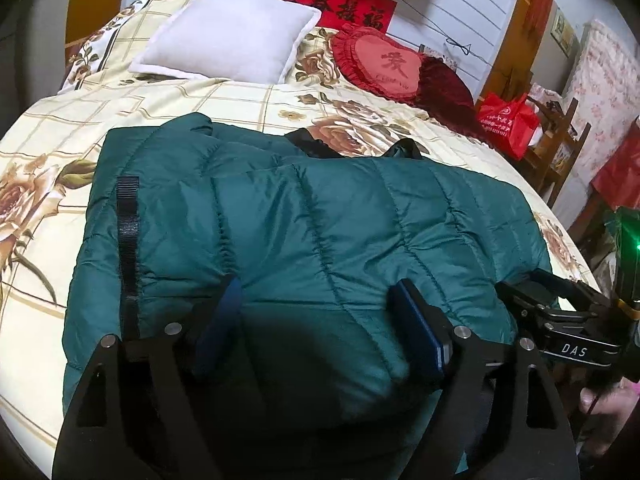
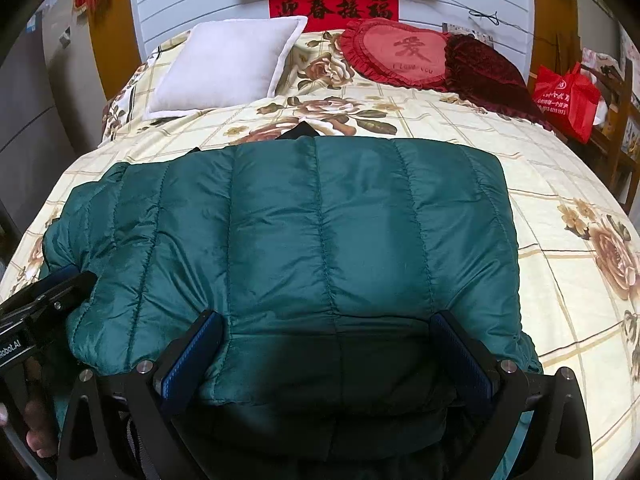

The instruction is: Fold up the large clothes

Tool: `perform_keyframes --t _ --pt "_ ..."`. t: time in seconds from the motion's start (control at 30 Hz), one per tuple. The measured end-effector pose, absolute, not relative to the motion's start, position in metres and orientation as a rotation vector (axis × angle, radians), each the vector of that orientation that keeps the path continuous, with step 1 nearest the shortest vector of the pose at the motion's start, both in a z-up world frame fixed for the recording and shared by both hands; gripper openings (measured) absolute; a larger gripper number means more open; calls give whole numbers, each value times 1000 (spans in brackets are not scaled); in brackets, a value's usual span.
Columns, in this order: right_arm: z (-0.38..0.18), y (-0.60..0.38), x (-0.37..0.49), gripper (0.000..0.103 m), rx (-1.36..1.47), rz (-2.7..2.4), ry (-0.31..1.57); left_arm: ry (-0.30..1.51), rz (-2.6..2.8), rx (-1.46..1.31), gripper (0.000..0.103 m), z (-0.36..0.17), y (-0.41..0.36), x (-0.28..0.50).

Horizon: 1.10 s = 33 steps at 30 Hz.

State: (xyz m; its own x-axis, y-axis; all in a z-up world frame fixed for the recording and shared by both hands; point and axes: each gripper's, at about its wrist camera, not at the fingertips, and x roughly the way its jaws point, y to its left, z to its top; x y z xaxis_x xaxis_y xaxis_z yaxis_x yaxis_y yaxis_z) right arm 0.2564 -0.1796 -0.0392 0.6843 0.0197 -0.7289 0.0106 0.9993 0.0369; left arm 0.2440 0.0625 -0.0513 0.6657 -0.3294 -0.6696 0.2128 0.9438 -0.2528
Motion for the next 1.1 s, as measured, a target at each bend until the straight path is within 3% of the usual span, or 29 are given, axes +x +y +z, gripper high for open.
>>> perform_keyframes --t 1.1 --pt "-40 -179 257 103 36 2 817 773 -276 -104 80 -51 58 241"
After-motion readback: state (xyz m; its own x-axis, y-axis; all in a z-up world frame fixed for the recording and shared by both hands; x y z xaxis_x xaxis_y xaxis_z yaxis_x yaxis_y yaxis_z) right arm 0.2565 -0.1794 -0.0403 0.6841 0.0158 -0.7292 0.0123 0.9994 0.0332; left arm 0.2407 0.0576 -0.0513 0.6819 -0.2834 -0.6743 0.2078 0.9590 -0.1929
